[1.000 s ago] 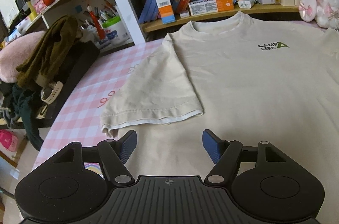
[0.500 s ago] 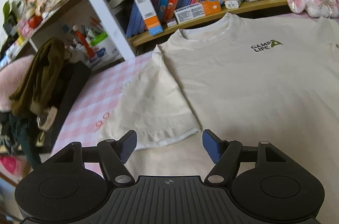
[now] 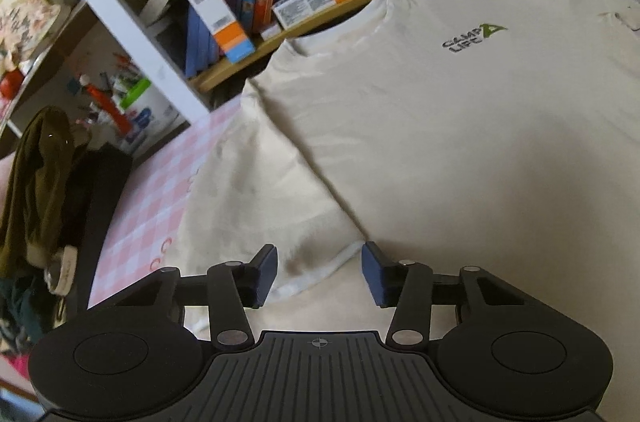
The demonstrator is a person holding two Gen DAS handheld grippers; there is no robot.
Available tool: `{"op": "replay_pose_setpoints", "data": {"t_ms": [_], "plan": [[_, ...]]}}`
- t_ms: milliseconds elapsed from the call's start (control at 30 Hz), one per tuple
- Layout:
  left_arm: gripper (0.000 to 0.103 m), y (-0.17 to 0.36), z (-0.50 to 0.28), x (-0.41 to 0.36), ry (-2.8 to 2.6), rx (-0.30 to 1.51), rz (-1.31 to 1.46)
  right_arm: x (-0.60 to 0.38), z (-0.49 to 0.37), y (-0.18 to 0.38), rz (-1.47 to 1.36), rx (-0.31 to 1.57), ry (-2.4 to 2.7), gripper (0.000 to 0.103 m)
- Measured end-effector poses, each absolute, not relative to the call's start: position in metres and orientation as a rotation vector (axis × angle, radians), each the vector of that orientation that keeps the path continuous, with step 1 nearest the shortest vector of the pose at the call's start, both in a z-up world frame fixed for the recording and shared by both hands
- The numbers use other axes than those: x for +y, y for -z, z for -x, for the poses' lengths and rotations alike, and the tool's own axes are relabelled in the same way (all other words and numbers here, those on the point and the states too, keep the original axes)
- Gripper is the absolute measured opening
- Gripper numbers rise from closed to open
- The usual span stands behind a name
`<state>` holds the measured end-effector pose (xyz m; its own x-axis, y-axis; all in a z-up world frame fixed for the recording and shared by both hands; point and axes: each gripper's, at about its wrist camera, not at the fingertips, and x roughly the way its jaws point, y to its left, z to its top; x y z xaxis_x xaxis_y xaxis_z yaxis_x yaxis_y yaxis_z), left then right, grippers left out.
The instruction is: Fold clothes
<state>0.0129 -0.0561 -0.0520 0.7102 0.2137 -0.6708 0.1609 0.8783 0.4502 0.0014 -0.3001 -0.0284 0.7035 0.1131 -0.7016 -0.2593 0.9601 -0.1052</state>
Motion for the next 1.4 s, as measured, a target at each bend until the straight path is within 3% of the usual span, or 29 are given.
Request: {"op": "replay_pose_setpoints", "data": {"t_ms": [167, 267, 367, 433, 500, 767, 933, 1267, 1333, 1400], "plan": [[0.044, 0.052, -0.013, -0.045, 0.049, 0.763, -0.504, -0.247, 0.046, 0.039, 0.297, 0.722, -0.267, 0.103], [0.038, 0.05, -0.014, -0.036, 0.091, 0.765, -0.46, -0.228, 0.059, 0.044, 0.302, 0.732, -0.274, 0.103], [0.024, 0.052, -0.014, -0.031, 0.142, 0.75, -0.449, -0.216, 0.065, 0.051, 0.263, 0.767, -0.235, 0.103], [0.005, 0.054, -0.015, -0.026, 0.179, 0.75, -0.428, -0.209, 0.067, 0.057, 0.23, 0.793, -0.174, 0.103], [0.003, 0.05, -0.019, -0.011, 0.215, 0.764, -0.342, -0.204, 0.071, 0.061, 0.206, 0.814, -0.131, 0.103], [0.003, -0.016, -0.046, 0.135, 0.107, 0.638, 0.027, -0.208, 0.082, 0.068, 0.023, 0.863, -0.007, 0.103], [0.002, -0.021, -0.078, 0.238, -0.062, 0.61, 0.091, -0.207, 0.081, 0.067, 0.003, 0.877, 0.004, 0.103], [0.004, 0.009, -0.126, 0.276, -0.132, 0.7, 0.058, -0.205, 0.075, 0.064, -0.002, 0.912, 0.016, 0.103], [0.013, 0.015, -0.129, 0.279, -0.169, 0.721, 0.049, -0.205, 0.074, 0.064, -0.004, 0.916, 0.018, 0.103], [0.016, 0.017, -0.124, 0.283, -0.231, 0.714, 0.048, -0.204, 0.075, 0.064, -0.004, 0.915, 0.02, 0.103]]}}
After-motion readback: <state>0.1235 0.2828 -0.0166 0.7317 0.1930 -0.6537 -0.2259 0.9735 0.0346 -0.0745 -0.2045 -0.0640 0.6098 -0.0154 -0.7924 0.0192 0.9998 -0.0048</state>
